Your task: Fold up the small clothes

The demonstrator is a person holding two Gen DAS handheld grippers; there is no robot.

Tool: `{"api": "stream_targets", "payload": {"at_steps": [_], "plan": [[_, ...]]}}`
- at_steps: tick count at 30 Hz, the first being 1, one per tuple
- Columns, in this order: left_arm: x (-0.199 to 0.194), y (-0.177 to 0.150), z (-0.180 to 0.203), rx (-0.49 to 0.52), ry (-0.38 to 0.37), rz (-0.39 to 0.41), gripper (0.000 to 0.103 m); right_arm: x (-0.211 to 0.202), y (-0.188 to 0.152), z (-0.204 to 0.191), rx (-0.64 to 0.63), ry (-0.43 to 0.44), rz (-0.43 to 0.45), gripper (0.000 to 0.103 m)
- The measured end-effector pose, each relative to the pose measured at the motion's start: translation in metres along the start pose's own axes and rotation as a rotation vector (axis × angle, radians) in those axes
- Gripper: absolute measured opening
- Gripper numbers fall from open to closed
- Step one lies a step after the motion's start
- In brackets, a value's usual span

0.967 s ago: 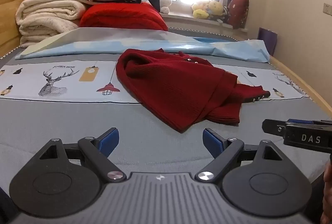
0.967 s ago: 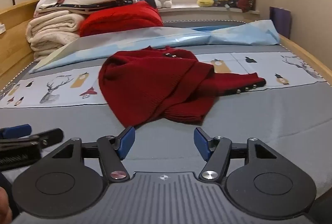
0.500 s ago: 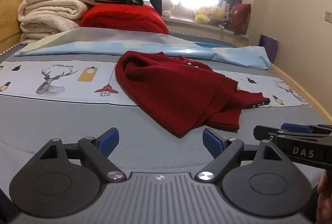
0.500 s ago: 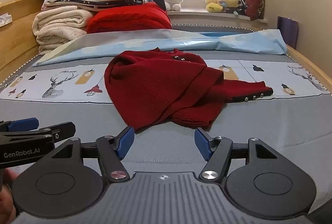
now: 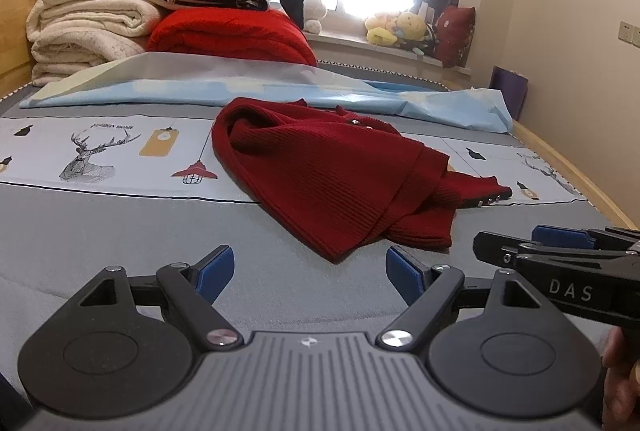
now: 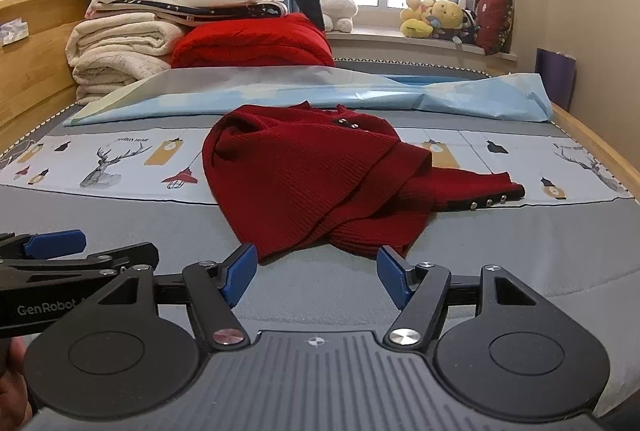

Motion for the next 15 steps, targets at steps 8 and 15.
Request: {"api": "stream_targets", "payload": {"at_steps": [8,15], "plan": [[0.005,-0.0016,0.0027,0.004,-0.001,-0.001,0.087,-0.0008,0.0003,-0.0047,-0.029,-0.006,0.01,0.068],[0.006,-0.0037,0.0033,0.006,0.0,0.003,0.087,-0.0009,-0.0002,-0.0051,-0.029,-0.008,0.01,0.068]]}}
Point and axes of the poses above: each gripper's, at about its wrist camera, not at the fingertips, and x roughly the way its jaws point, z to its right, y to its top, the point moved 10 cm from there along x, roughly the way its jaws point, and after that the axes turned 11 degrees about -z, right-handed, at the moved point
